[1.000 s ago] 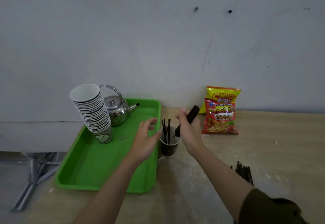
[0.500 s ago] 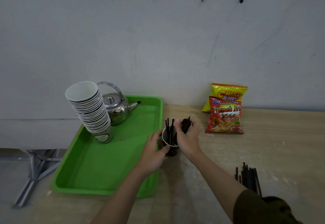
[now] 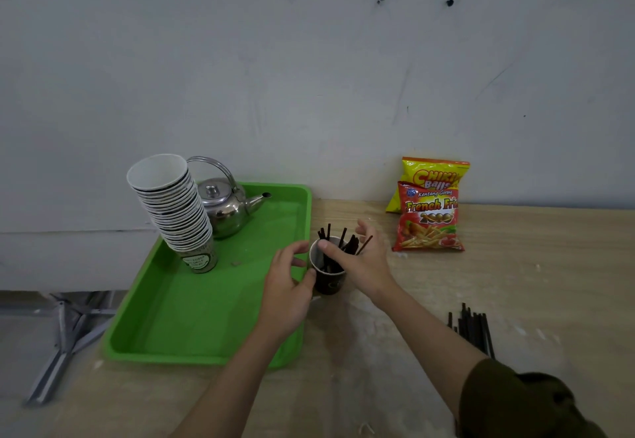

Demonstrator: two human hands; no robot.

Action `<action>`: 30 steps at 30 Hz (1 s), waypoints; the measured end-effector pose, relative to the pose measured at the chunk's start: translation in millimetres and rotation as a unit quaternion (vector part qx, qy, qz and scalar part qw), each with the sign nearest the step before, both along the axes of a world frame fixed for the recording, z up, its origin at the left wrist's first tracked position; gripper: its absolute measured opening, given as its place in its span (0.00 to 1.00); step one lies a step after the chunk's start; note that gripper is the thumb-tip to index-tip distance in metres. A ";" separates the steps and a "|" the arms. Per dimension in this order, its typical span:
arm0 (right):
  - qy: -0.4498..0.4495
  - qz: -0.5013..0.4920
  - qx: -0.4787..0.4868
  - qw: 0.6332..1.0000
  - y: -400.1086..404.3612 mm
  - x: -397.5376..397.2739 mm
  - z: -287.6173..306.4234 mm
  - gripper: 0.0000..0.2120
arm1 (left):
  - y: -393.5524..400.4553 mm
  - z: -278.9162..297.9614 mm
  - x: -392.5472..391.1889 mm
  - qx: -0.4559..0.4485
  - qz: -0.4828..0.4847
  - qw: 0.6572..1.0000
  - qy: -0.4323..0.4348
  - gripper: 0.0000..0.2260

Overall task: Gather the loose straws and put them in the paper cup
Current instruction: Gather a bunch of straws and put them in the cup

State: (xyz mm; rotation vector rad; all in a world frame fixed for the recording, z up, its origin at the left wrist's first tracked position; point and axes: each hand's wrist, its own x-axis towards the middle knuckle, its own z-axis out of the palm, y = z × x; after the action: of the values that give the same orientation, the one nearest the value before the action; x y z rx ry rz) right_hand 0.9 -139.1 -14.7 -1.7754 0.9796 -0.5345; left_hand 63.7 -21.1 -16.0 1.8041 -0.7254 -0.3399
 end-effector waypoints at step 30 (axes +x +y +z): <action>-0.046 -0.014 -0.053 0.997 -12.8 8.1 25.3 0.30 | 19.3 -35.4 -87.2 0.001 -0.029 0.995 0.096 0.16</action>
State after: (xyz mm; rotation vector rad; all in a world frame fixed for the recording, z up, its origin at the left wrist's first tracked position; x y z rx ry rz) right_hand 9.1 -151.9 10.6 -1.8171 0.9288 -0.6912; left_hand -23.5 -1.7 -51.4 1.7279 -0.6421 -0.5445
